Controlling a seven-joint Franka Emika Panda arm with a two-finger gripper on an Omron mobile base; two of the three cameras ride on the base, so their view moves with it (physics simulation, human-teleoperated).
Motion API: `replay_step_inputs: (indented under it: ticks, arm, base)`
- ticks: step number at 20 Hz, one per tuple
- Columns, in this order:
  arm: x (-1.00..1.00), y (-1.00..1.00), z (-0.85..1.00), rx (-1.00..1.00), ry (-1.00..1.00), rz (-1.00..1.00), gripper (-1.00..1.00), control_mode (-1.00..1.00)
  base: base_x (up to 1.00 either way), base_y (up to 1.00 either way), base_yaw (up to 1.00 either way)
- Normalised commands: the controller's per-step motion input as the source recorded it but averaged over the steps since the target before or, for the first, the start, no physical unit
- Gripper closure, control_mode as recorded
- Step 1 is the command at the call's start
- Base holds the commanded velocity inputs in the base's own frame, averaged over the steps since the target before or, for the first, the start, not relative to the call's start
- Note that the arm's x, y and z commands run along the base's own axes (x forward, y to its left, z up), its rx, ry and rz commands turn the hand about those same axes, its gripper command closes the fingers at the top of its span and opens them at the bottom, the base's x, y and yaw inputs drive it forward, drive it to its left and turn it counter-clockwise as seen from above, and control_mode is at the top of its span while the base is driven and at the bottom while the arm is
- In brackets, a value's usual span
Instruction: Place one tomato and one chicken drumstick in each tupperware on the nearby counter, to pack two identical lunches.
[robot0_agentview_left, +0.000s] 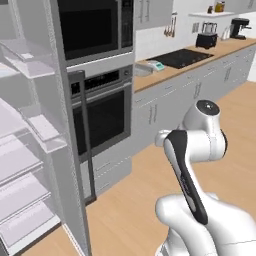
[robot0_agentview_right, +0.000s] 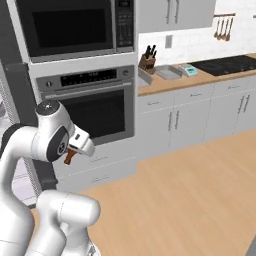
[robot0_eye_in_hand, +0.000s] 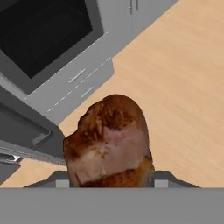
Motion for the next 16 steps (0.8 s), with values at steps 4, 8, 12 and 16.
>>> replay_step_inputs:
  ticks: [4, 8, 12, 16]
  arm:
    - [0.00, 0.00, 0.00, 0.00, 0.00, 0.00, 1.00, 1.00]
    - [0.00, 0.00, 0.00, 0.00, 0.00, 0.00, 1.00, 1.00]
    - [0.00, 0.00, 0.00, 0.00, 0.00, 0.00, 1.00, 1.00]
    - [0.00, 0.00, 0.00, 0.00, 0.00, 0.00, 1.00, 1.00]
  base:
    - [1.00, -0.84, 0.00]
    - [1.00, -0.86, 0.01]
    - [1.00, -0.78, 0.06]
    - [1.00, -0.59, 0.13]
